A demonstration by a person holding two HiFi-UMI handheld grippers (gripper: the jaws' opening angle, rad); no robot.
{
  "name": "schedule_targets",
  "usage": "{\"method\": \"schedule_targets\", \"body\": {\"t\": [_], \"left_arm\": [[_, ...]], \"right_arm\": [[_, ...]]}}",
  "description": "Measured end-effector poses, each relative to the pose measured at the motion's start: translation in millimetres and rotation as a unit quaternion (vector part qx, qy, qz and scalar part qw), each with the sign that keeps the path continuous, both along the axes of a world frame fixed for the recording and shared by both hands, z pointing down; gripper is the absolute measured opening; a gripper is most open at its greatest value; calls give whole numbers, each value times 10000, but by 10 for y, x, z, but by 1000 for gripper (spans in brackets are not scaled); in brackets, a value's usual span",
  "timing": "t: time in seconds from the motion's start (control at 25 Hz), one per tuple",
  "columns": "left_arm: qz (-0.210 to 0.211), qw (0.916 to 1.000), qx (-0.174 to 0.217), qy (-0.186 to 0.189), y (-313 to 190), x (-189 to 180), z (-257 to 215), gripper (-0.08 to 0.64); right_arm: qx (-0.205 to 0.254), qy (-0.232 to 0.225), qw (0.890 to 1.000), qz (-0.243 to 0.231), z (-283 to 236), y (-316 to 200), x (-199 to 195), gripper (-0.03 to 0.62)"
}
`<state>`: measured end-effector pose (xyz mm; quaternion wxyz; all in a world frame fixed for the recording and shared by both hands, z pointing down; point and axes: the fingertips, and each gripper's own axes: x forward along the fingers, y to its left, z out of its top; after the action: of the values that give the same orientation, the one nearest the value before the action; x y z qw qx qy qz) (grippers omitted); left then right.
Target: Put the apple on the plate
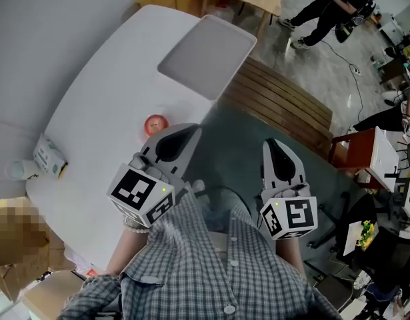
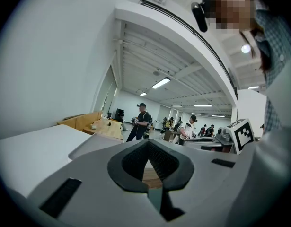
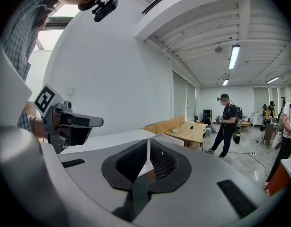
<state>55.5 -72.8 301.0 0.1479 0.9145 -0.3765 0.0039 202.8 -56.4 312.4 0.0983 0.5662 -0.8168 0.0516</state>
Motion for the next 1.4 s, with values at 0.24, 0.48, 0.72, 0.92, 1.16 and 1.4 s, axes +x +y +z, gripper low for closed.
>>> {"method": "schedule_targets", "body": {"t": [0.24,0.48,0.72,0.92,1.16,1.4], "left_arm": [[-502,9987,-97,-46,-56,-305,61,9],[-1364,9904,-231,-87,-68,-799,118,9],[-2128,9759,-482,-89,-81,-1194,259,9],[-2879,9531,-928,135,-114,-1521,501,9],[-3404,9242,-1646,541,-174,-1763,945,9],[-3553,9007,-2456,459,-157,-1801,1462,11]], "right_arm": [[-170,87,9990,-411,112,-186,-208,34],[-318,157,9931,-1118,203,-477,-592,34],[-467,341,9807,-1869,343,-819,-998,34],[-803,629,9607,-2583,626,-1021,-1351,34],[-1278,983,9336,-3200,1083,-1166,-1722,34],[-1721,1205,9071,-3647,1499,-1258,-1976,34]]}}
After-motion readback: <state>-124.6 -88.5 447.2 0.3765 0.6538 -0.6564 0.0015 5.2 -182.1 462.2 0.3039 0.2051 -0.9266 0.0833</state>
